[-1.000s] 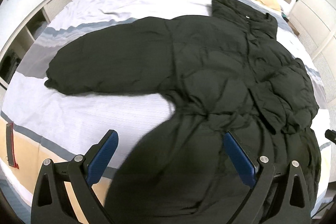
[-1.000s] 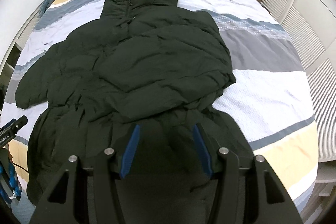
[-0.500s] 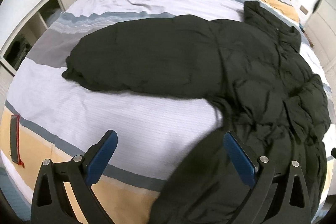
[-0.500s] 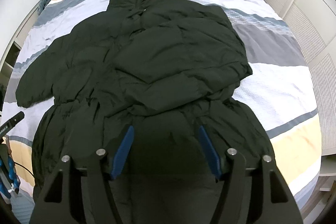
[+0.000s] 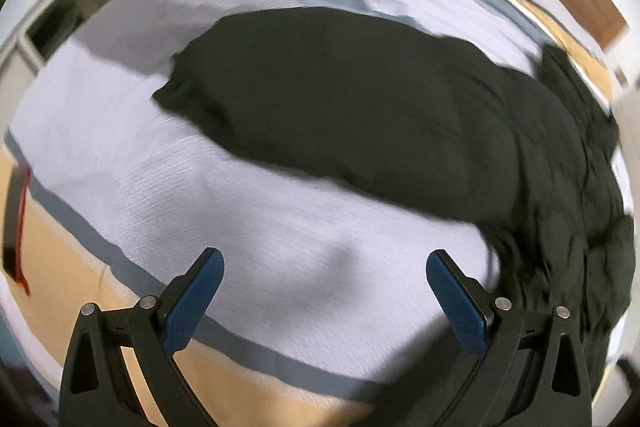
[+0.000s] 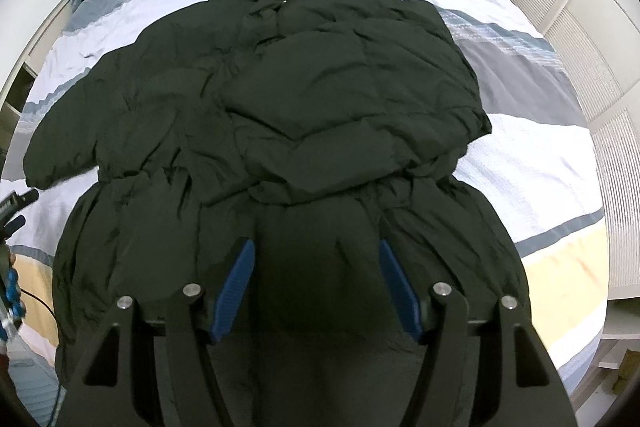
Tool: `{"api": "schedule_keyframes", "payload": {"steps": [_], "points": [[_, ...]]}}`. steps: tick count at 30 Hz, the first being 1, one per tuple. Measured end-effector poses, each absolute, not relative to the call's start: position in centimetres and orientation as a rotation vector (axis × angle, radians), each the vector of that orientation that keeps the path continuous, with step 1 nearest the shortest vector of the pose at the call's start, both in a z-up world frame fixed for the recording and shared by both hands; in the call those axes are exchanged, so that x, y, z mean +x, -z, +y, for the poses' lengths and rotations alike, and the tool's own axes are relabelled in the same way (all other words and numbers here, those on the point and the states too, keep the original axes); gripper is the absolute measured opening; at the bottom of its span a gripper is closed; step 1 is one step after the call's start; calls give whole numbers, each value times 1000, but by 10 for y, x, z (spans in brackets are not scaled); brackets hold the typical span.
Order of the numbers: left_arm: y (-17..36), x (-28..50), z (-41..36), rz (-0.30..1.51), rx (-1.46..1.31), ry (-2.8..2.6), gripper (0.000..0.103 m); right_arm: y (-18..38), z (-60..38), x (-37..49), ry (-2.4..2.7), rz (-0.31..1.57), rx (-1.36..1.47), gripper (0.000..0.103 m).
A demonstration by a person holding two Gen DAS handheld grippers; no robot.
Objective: Fold large clothes
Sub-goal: 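Grasp the other sleeve cuff with the left gripper and lift it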
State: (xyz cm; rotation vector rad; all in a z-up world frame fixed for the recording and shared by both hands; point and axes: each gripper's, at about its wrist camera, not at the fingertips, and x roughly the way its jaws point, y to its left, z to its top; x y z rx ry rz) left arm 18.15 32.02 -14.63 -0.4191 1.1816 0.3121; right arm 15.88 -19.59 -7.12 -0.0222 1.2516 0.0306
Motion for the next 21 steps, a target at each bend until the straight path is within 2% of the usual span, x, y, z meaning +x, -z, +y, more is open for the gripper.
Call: {"api": "schedule_keyframes", "payload": {"steps": [9, 18, 20, 21], "points": [[179, 202, 413, 1092, -826, -340, 100, 69, -222, 146, 26, 1262, -27, 63], [220, 222, 450, 991, -1204, -311, 99, 60, -258, 126, 105, 1271, -27, 63], [220, 220, 454, 957, -1252, -314, 86, 57, -266, 120, 121, 1270, -27, 63], [221, 219, 456, 948, -1268, -310, 70, 56, -269, 119, 127, 1270, -26, 63]]}}
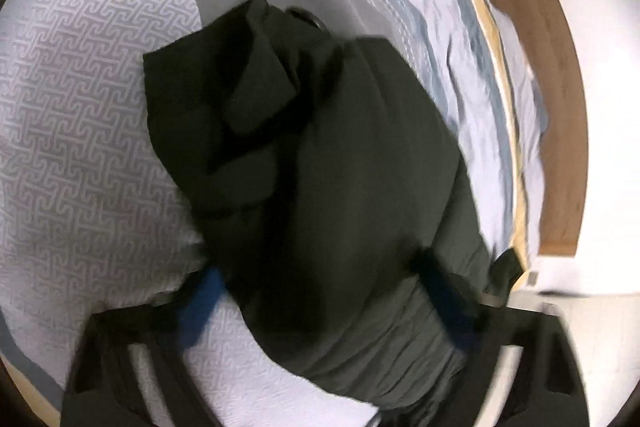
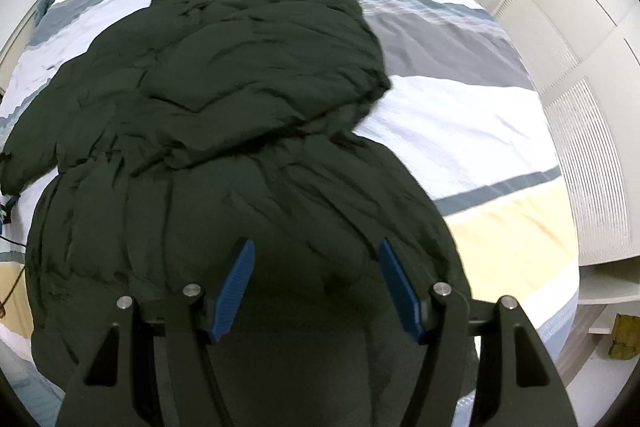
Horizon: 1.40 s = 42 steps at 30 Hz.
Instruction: Fold large clothes
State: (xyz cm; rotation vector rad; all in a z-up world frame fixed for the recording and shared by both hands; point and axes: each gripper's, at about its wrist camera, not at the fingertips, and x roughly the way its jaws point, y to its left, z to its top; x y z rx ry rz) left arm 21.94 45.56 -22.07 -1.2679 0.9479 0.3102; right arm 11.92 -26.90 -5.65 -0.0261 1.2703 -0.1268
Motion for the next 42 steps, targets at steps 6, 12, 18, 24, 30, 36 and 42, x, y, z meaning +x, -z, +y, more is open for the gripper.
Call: {"api": "schedule_keyframes", "payload": {"steps": [6, 12, 18, 24, 30, 36, 42], "points": [[211, 223, 456, 904, -1319, -250, 25, 53, -283, 107, 151, 1269, -7, 63], [187, 234, 451, 900, -1253, -247, 14, 48, -291, 101, 144, 1250, 20, 63], [138, 246, 425, 910, -1095, -207, 12, 37, -306, 92, 140, 1211, 69, 63], [87, 255, 392, 874, -1034, -138, 11, 28, -332, 81, 152, 1168, 134, 63], [26, 275, 336, 835, -934, -15, 11, 26, -361, 73, 147, 1131, 195, 63], [-11, 281, 251, 851, -815, 123, 11, 31, -381, 73, 108, 1107, 236, 63], [1, 279, 152, 943, -701, 214, 11, 37, -406, 74, 69, 1098, 260, 63]]}}
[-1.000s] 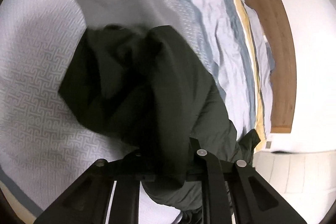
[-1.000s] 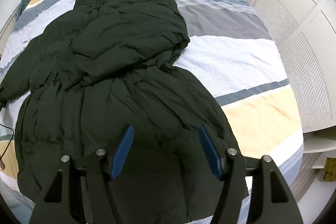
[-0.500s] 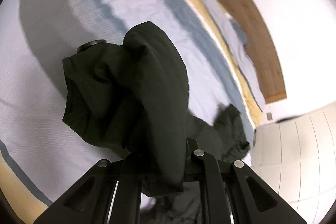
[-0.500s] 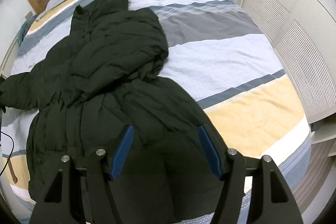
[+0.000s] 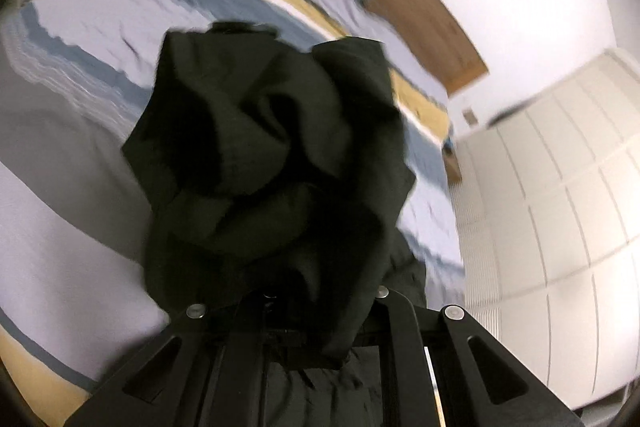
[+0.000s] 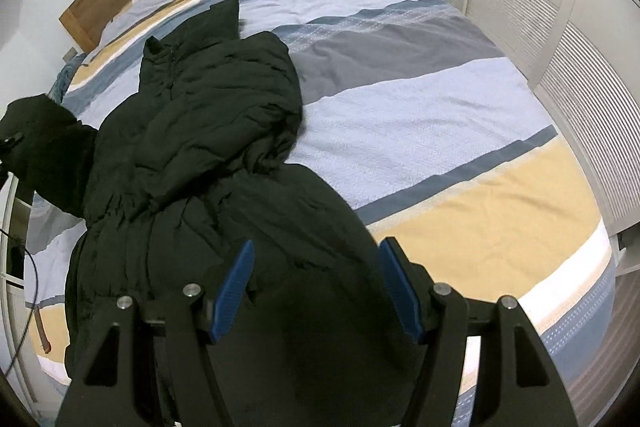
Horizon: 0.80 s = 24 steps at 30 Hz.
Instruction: Fold large clothes
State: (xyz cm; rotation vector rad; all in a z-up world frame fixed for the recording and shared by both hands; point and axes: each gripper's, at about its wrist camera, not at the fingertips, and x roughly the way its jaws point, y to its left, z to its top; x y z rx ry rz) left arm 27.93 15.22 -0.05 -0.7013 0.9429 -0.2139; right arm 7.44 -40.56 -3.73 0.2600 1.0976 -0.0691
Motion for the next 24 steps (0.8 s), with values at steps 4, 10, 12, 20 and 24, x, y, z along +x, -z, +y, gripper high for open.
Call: {"api": "schedule_keyframes", "payload": {"steps": [4, 10, 12, 20, 24], "points": [[28, 278, 92, 1020, -642, 232, 10, 39, -424, 71, 56, 1104, 248, 63], [69, 274, 36, 1118, -575, 202, 10, 36, -457, 62, 49, 1115, 211, 63], [83, 276, 22, 1148, -549, 190, 10, 36, -468, 60, 52, 1122, 202, 63], [123, 263, 0, 1228, -428, 147, 11, 46, -488, 54, 45, 1154, 203, 63], [132, 254, -1, 1250, -379, 137, 18, 52, -483, 55, 25, 1170, 193, 63]]}}
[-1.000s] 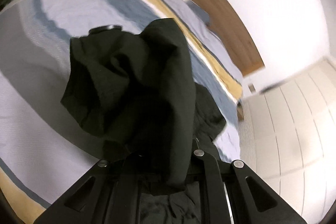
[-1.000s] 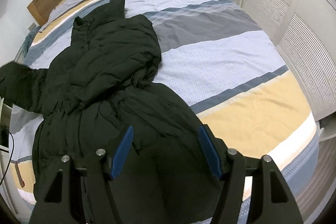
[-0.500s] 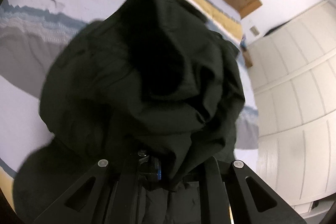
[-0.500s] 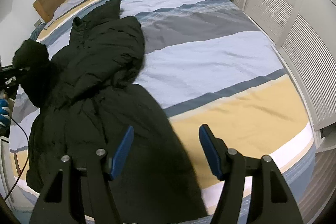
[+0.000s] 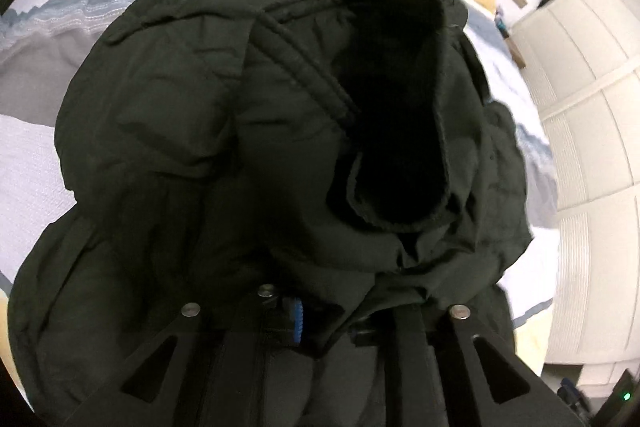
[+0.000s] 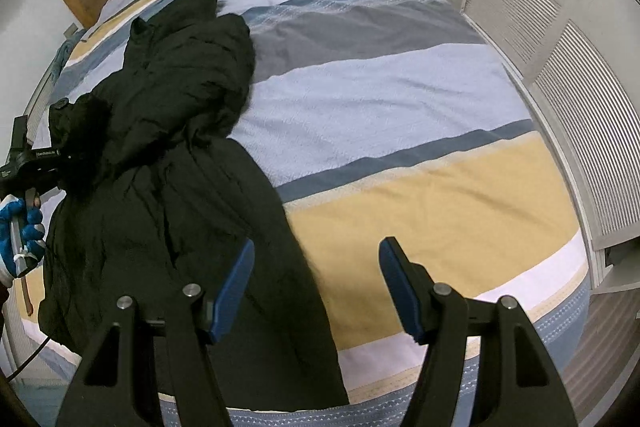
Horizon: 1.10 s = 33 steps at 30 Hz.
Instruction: Fold large clothes
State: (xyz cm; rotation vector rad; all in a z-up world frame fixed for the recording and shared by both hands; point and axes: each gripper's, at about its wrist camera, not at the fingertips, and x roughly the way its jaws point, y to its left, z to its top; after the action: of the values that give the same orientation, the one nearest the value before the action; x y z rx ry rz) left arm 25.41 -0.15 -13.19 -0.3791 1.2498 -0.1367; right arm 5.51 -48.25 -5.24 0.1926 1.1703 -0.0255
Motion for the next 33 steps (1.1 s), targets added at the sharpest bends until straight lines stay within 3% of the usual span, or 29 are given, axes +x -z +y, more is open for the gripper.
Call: {"api": "schedule_keyframes", "payload": {"steps": [4, 8, 15, 23, 28, 33], "points": [[131, 243, 0, 1253, -382, 179, 39, 57, -466, 61, 3, 1181, 175, 63], [123, 218, -1, 1261, -349, 242, 46, 59, -434, 73, -44, 1184, 124, 63], [98, 204, 34, 1211, -333, 306, 47, 55, -352, 109, -179, 1160, 61, 63], [80, 252, 88, 1123, -275, 227, 47, 25, -229, 183, -352, 1034, 26, 63], [89, 288, 86, 1096, -192, 213, 47, 19, -150, 222, -434, 969, -82, 63], [117, 306, 81, 1110, -137, 193, 47, 53, -116, 240, -435, 1018, -145, 63]]}}
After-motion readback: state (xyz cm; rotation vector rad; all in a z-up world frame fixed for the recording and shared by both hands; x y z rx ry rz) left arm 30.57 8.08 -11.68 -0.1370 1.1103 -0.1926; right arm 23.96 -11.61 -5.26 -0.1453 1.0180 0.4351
